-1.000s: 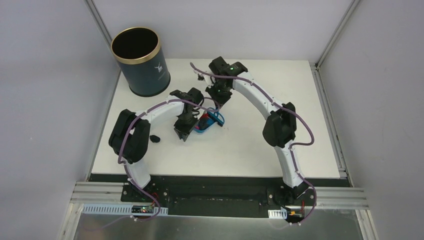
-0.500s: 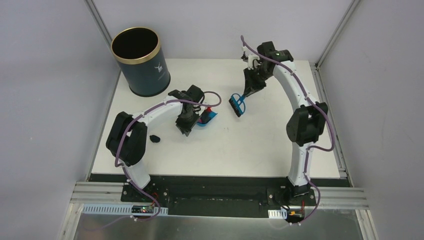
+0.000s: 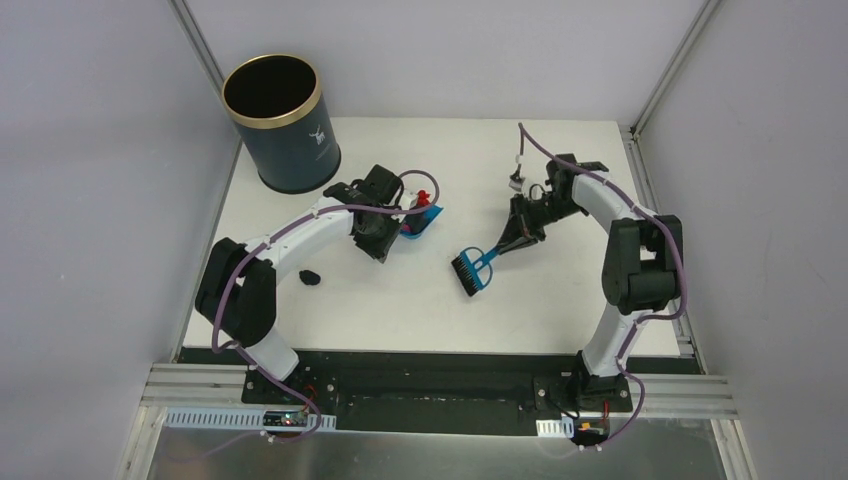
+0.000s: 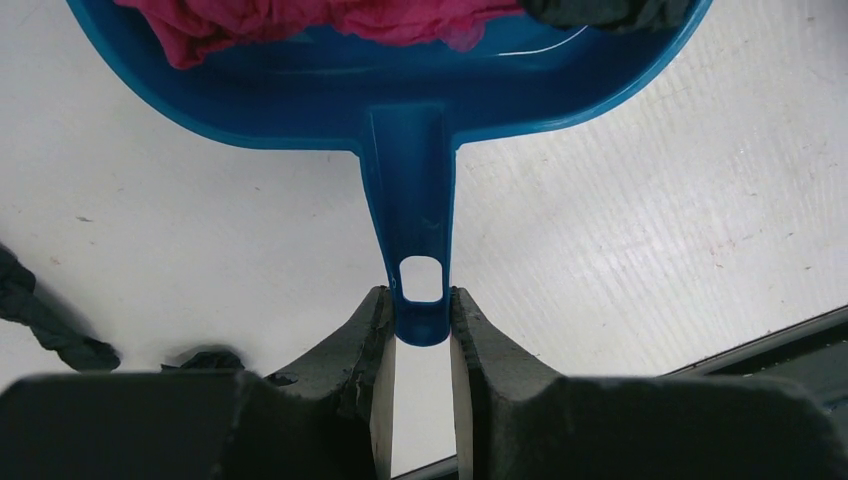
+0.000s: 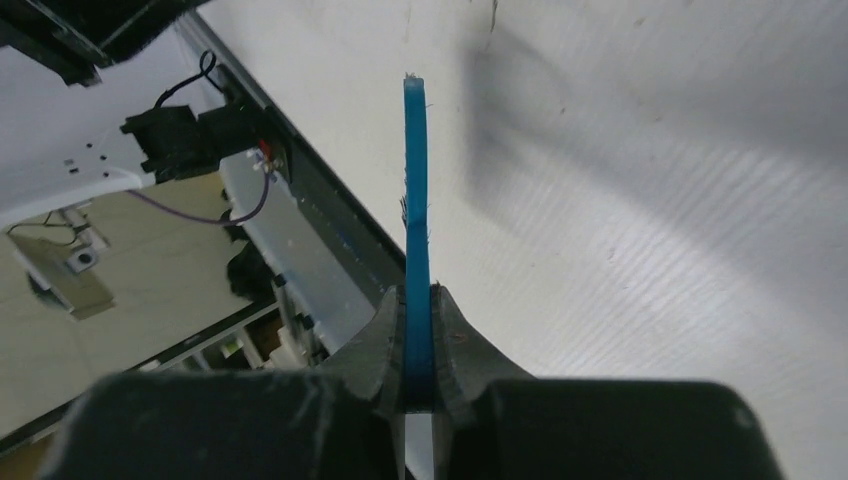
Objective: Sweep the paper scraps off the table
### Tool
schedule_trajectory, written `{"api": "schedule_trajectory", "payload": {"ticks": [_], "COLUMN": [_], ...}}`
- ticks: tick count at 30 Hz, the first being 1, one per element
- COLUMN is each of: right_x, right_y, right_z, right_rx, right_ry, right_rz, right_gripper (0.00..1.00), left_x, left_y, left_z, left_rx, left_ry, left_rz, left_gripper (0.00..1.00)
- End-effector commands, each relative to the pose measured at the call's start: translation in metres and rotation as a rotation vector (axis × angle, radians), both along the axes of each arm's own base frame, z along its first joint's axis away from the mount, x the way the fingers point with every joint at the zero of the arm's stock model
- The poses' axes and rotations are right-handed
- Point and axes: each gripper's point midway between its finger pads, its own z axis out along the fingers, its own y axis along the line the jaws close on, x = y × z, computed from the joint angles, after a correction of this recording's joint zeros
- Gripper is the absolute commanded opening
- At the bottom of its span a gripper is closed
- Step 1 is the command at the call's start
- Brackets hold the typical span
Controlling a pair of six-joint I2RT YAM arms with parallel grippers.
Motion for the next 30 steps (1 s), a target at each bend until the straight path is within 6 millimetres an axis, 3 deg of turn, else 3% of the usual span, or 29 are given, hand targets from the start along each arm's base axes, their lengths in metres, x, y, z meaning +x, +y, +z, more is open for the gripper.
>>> {"api": "schedule_trajectory", "payload": {"ticks": [1, 7, 10, 13, 16, 24, 30], "right_x": [-0.013, -0.018, -0.035, -0.041, -0.038, -0.039, -0.039], "right_y": [0.018, -0.001, -0.001, -0.001, -0.006, -0.004, -0.005], "right_z": [0.023, 0.010, 0.009, -0.004, -0.001, 0.006, 0.003], "right_rx": [0.218, 0.150, 0.169, 0.169, 0.162, 0.210, 0.200], "right_ry": [-0.086, -0.024, 0.014, 0.006, -0.038, -0.107, -0.088], "right_rz": [0.054, 0.037, 0.056, 0.033, 0.030, 0.080, 0.078], "right_gripper": [0.00, 0.00, 0.00, 0.00, 0.00, 0.00, 0.00], "left_x": [0.001, 0.008, 0.010, 0.014, 0.017, 0.013, 0.023], "left_y": [-0.018, -0.004, -0.003, 0.003, 0.004, -0.001, -0.005], "left_z": [0.012, 0.014, 0.021, 0.030, 0.038, 0.081, 0.116], "left_rx": [-0.080, -0.016, -0.016, -0.011, -0.017, -0.035, -0.039], "left_ry": [-0.017, -0.072, -0.094, -0.148, -0.179, -0.135, -0.158], "left_rz": [-0.023, 0.009, 0.014, 0.032, 0.038, 0.064, 0.061], "left_gripper": [0.00, 0.00, 0.00, 0.00, 0.00, 0.00, 0.00]}}
